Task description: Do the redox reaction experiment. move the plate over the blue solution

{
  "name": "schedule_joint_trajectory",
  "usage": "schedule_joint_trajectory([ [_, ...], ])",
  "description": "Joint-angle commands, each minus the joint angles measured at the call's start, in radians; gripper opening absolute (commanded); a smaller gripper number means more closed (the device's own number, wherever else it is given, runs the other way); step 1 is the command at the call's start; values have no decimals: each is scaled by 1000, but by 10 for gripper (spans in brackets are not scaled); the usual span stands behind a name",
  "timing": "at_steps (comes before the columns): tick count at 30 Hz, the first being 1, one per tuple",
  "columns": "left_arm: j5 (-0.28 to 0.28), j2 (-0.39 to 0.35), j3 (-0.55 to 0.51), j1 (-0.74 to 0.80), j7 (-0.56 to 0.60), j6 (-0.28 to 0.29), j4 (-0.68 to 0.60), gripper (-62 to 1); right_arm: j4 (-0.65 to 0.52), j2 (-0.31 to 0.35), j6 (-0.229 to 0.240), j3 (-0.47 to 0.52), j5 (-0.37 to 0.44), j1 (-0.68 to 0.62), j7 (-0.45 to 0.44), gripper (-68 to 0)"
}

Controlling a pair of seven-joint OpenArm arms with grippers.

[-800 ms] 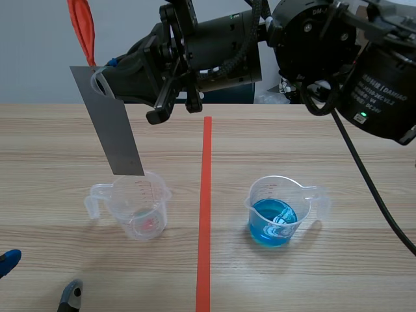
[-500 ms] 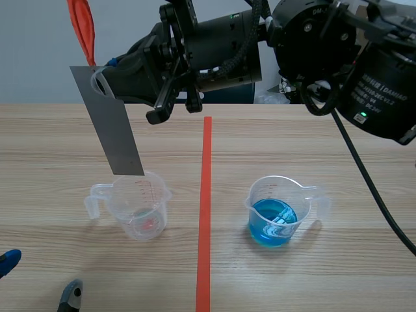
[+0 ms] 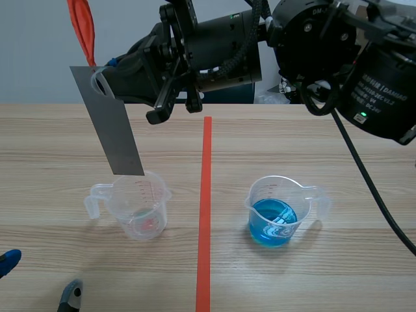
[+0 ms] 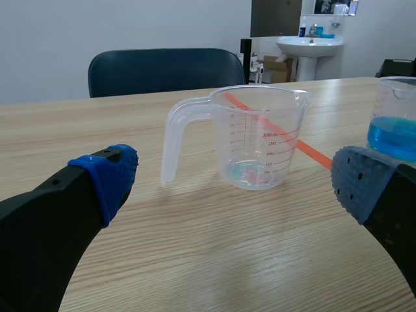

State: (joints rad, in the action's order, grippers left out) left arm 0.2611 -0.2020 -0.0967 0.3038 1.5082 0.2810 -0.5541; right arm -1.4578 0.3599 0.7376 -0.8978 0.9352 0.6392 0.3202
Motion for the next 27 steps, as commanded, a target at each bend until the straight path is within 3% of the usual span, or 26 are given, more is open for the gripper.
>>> schedule_joint_trajectory([
  [1,-10,-3,-1,-5,46,-2,-10,14,-18,-2,8,9,15,23,-11,-669],
  [7,-10,-3,-1,-5,46,-2,-10,14,-18,18,8,9,19,23,-31,-669],
  [15,-10,-3,-1,-5,46,-2,-10,14,-18,105,8,34,21,23,-103,-669],
  [25,-18,-63,0,100,-10,-2,-78,14,-77,269,8,35,159,22,-103,-669],
  [27,-19,-98,0,142,-9,-2,-120,-19,-121,319,8,35,179,21,-104,-669],
])
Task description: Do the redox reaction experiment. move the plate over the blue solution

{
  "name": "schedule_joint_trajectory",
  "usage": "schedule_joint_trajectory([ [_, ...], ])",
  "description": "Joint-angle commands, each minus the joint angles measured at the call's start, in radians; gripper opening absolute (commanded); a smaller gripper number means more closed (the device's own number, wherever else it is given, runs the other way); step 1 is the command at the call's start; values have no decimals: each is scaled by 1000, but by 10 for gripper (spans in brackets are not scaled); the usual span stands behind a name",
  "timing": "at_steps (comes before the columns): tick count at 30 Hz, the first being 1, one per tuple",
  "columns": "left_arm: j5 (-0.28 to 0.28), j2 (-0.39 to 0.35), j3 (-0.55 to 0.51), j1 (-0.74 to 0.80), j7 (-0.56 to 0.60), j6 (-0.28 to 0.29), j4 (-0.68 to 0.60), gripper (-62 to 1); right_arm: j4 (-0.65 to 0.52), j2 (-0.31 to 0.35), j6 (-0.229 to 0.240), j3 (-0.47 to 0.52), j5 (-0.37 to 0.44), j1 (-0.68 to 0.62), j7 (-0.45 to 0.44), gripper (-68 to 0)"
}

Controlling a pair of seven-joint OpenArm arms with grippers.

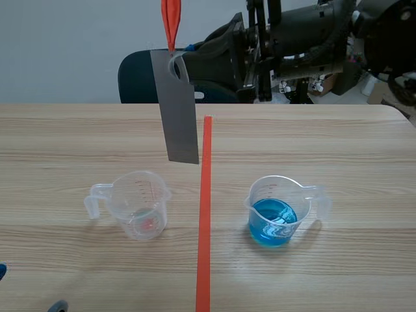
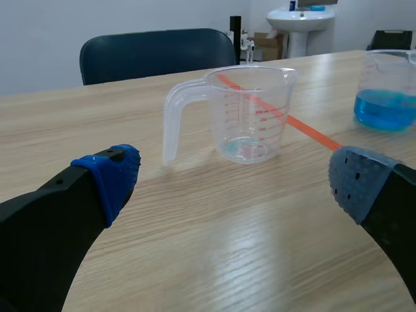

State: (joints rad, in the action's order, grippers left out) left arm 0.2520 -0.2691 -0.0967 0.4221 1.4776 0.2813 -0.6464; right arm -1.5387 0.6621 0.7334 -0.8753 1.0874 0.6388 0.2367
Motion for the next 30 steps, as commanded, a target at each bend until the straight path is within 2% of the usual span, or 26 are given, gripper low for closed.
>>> schedule_joint_trajectory([
  [1,-17,-52,1,45,21,-2,-50,-44,-66,44,12,13,29,20,-33,-669],
  [6,-106,-189,23,135,21,2,-154,-211,-178,203,12,13,27,-2,-145,-669],
  [9,-138,-283,24,179,21,10,-211,-289,-222,297,12,13,18,-15,-217,-669],
  [14,-170,-455,24,222,21,68,-292,-429,-238,430,12,12,14,-40,-328,-669],
  [17,-208,-569,24,243,21,104,-336,-530,-238,496,12,12,-24,-61,-405,-669],
  [19,-230,-640,24,245,21,115,-358,-556,-238,537,12,12,-56,-79,-461,-669],
  [22,-279,-735,24,245,12,119,-382,-557,-238,595,12,12,-116,-111,-563,-669],
  [24,-325,-789,24,245,6,142,-398,-558,-238,631,12,12,-178,-133,-650,-669],
  [27,-375,-859,24,239,6,208,-417,-592,-238,683,12,12,-262,-172,-771,-669],
  [30,-381,-913,24,204,-19,290,-445,-592,-228,728,12,12,-328,-212,-888,-669],
])
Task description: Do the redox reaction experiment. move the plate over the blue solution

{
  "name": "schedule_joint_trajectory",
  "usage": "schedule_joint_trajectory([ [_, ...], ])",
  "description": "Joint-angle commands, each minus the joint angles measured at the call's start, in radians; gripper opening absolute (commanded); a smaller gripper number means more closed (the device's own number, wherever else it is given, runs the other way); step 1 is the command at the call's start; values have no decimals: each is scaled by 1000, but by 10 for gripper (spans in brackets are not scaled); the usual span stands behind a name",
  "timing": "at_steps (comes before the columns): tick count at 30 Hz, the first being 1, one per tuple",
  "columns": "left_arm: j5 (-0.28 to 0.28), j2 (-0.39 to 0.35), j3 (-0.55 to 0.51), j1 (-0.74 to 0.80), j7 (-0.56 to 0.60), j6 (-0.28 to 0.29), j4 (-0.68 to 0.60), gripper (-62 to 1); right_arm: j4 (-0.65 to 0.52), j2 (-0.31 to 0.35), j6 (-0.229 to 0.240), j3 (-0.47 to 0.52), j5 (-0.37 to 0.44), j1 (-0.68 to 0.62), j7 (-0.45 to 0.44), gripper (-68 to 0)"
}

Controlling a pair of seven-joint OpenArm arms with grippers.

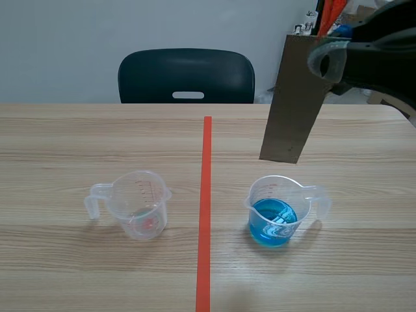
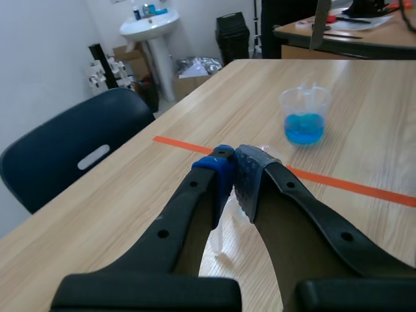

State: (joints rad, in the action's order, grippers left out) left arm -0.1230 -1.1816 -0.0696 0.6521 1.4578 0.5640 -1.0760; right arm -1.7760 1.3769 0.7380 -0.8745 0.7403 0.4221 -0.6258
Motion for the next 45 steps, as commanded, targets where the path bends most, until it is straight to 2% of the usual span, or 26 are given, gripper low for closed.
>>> schedule_joint_trajectory([
  [1,-8,-16,-3,-41,-23,39,-26,-592,18,23,8,11,6,-7,-56,-669],
  [3,-16,-42,-3,-76,-72,97,-47,-592,40,38,8,11,-5,-25,-99,-669],
  [5,-28,-58,-3,-117,-114,132,-67,-592,71,45,8,11,-5,-40,-125,-669],
  [10,-46,-66,42,-231,-230,132,-131,-592,148,43,8,11,-51,-65,-211,-669],
  [13,-46,-66,128,-312,-309,132,-185,-592,169,44,8,11,-84,-74,-268,-669],
  [16,-46,-57,228,-414,-361,132,-214,-592,174,39,8,11,-86,-79,-265,-669],
  [19,-46,-25,317,-532,-403,132,-217,-592,184,11,8,11,-86,-79,-233,-669],
  [24,-46,39,457,-712,-496,132,-217,-592,221,-70,8,11,-82,-79,-124,-669],
  [26,-46,63,510,-780,-541,132,-217,-592,228,-81,8,11,-78,-79,-113,-669],
  [36,-46,236,737,-1041,-786,132,-217,-592,228,-69,8,34,-28,-79,-113,-669],
  [39,-46,286,803,-1100,-836,132,-217,-592,227,-49,8,43,10,-79,-113,-669],
  [45,-46,370,908,-1188,-925,132,-216,-592,221,-30,8,45,11,-79,-110,-669],
])
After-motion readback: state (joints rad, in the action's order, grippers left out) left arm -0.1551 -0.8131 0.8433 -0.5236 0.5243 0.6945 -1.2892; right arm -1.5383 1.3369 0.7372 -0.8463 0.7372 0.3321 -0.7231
